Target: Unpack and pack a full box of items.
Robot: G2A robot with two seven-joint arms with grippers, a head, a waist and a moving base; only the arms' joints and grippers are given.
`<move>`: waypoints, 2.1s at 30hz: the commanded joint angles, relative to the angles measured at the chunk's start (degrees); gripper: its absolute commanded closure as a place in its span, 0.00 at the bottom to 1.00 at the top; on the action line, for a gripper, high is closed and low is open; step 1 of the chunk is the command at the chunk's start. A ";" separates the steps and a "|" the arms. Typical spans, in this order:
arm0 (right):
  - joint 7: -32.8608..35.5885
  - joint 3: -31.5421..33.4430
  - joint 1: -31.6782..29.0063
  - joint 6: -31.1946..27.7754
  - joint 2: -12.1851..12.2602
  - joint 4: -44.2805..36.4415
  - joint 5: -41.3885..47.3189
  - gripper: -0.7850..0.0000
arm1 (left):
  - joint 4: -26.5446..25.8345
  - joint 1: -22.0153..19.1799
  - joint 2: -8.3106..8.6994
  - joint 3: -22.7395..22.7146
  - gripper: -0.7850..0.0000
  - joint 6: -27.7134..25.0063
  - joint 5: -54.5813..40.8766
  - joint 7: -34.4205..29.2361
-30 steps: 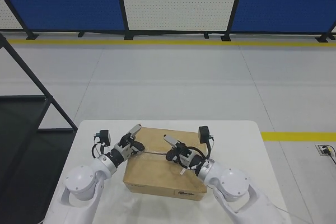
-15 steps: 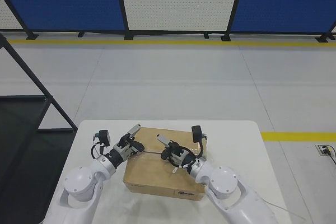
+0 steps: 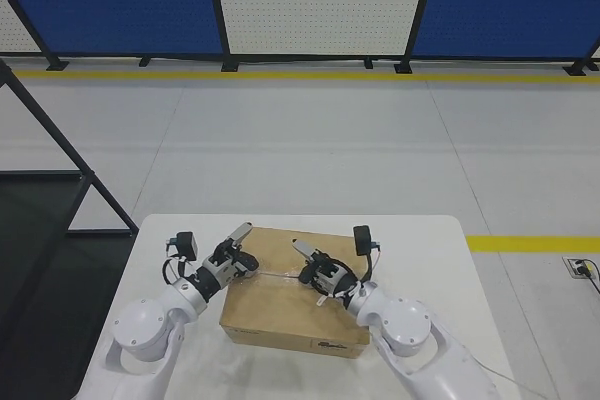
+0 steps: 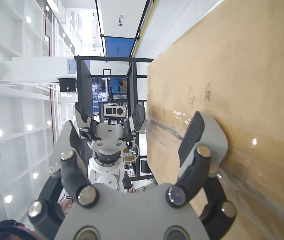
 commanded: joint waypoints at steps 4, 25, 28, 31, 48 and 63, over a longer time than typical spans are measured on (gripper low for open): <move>1.21 2.93 -2.56 1.08 0.75 -2.49 -1.79 0.00 | -0.14 0.16 0.10 -0.18 0.00 -0.15 -0.27 0.26; 6.71 9.53 -7.82 7.65 2.32 -8.17 -5.43 1.00 | -0.12 0.32 0.44 -0.21 0.00 -0.63 -0.83 0.94; 7.29 9.69 -7.95 8.57 2.40 -8.20 -6.06 1.00 | -0.12 0.43 0.51 -0.36 0.00 -0.71 -0.98 0.95; 7.93 9.90 -8.37 9.10 2.55 -8.74 -7.22 1.00 | -0.16 0.49 0.56 -0.42 0.00 -0.74 -1.13 1.04; 7.02 11.44 -9.76 11.60 3.08 -13.60 -12.16 1.00 | -1.47 2.06 0.84 -0.84 0.00 -2.28 -2.35 1.23; 12.01 3.10 -0.96 26.92 2.47 -15.90 -27.59 1.00 | -7.33 7.68 1.17 -4.69 0.00 -8.23 -5.03 4.89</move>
